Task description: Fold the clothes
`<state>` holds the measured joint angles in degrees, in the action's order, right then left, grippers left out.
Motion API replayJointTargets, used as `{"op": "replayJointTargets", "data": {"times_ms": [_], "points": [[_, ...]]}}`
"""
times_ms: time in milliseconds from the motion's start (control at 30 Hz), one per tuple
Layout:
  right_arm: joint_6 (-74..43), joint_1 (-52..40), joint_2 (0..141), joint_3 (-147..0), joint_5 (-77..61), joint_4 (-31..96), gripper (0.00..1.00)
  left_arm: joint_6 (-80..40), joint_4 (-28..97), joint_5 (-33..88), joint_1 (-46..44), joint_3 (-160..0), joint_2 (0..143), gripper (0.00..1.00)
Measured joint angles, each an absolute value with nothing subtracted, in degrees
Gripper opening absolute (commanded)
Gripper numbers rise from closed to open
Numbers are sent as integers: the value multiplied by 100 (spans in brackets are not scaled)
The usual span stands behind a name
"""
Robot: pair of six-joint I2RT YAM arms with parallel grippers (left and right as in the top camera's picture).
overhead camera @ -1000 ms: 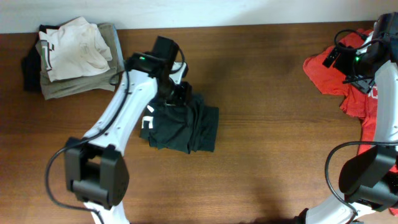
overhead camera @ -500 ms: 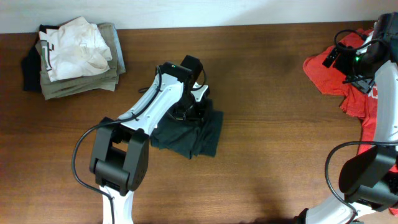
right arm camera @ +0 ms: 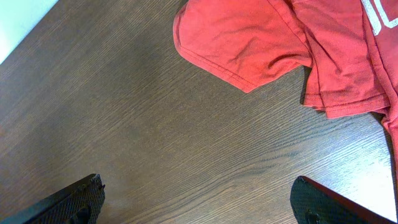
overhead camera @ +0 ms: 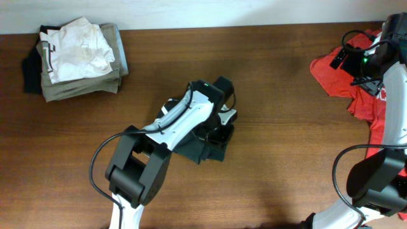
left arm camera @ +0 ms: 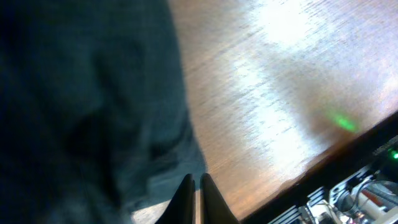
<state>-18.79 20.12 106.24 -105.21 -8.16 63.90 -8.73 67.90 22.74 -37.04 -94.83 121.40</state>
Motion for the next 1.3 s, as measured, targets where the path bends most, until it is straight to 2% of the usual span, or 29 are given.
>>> {"op": "replayJointTargets", "data": {"times_ms": [100,233,367,533,667,800,933,1000,1100,1233,1267,1300], "points": [[-1879,2012,10624,-10521,-816,6390,99,-784,7229,2117,-3723,-10001,12140,2],[-1879,2012,10624,-10521,-816,6392,99,-849,7867,939,-3127,-11120,11869,1],[-1874,2012,10624,-10521,-819,6386,99,-928,7306,681,-2449,-10619,11784,0],[-1876,2012,10624,-10521,-819,6390,99,-956,5271,1887,-3168,-8523,11762,0],[-1883,2012,10624,-10521,-816,6390,99,-972,4884,2497,-3896,-8082,11762,1],[-1879,2012,10624,-10521,-816,6390,99,-972,5452,2425,-3809,-8514,11710,1],[-1879,2012,10624,-10521,-816,6392,99,-967,6195,1138,-3420,-9854,11069,2],[-1879,2012,10624,-10521,-814,6390,99,-969,6226,860,-3109,-10007,10849,2],[-1881,2012,10624,-10521,-816,6390,99,-972,6171,698,-2508,-9474,10844,2],[-1879,2012,10624,-10521,-819,6383,99,-974,5221,858,-2355,-7802,10903,5],[-1881,2012,10624,-10521,-816,6394,99,-974,5043,937,-2359,-7452,10912,1],[-1881,2012,10624,-10521,-816,6392,99,-974,4956,1002,-2359,-7144,10912,1]]}}
